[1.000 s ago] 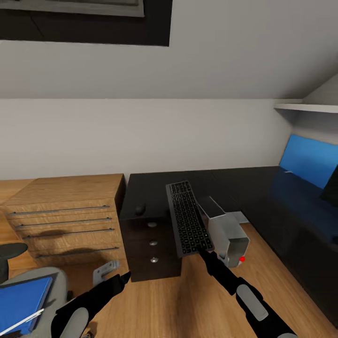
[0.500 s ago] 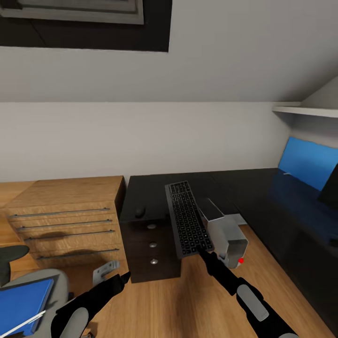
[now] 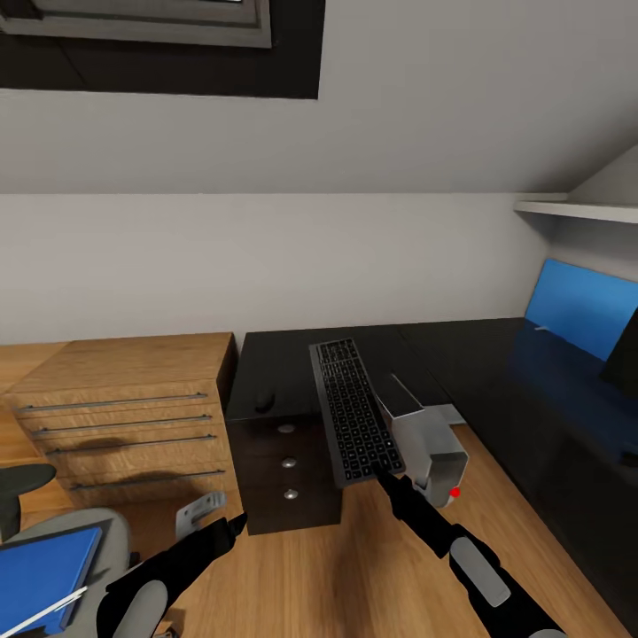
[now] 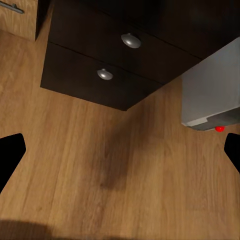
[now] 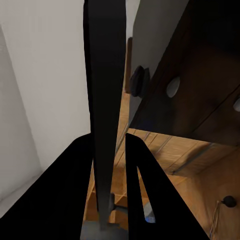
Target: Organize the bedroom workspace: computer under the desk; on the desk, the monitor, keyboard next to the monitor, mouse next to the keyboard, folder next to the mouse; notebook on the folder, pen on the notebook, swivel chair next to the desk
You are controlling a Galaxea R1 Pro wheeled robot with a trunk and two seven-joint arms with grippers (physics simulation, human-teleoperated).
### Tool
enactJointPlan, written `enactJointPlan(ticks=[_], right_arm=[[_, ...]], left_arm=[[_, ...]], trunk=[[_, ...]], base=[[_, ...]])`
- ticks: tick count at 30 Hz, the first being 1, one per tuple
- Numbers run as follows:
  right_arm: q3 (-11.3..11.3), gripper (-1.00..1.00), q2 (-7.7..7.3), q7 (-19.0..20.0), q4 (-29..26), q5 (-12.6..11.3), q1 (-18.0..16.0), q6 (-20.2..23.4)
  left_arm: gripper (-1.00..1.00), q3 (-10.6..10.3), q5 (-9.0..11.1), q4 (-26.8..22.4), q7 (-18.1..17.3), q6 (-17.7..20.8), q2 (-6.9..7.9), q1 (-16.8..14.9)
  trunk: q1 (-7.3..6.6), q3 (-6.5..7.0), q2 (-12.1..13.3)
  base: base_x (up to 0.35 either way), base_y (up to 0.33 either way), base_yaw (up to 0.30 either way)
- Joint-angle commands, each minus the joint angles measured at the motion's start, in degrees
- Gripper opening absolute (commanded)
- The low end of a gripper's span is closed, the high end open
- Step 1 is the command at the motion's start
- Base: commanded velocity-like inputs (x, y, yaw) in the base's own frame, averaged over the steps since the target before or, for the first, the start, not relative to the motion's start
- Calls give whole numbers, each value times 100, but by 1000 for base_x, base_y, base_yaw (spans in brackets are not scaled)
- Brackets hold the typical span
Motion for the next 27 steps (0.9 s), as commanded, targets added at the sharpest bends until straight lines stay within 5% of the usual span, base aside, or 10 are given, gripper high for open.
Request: enactJointPlan(ticks=[1,14,27], right_arm=[[19,-100,-6,9,1,-66,-5,36],[27,-100,-6,-2,1,-48,-5,24],[28,-100,16,13,10,-52,-5,16]], left_arm=[[100,-10,59,-8,59,1,5,-5],[100,-28,37,63,45,-5,-4,-5],[100,-21,45,63,42,-5,5,-5]], trunk=[[0,-6,-4],[0,-6,-4],[0,2,-4]], base=[[0,0,0],[-210,-98,0],[-13,-12,-45]])
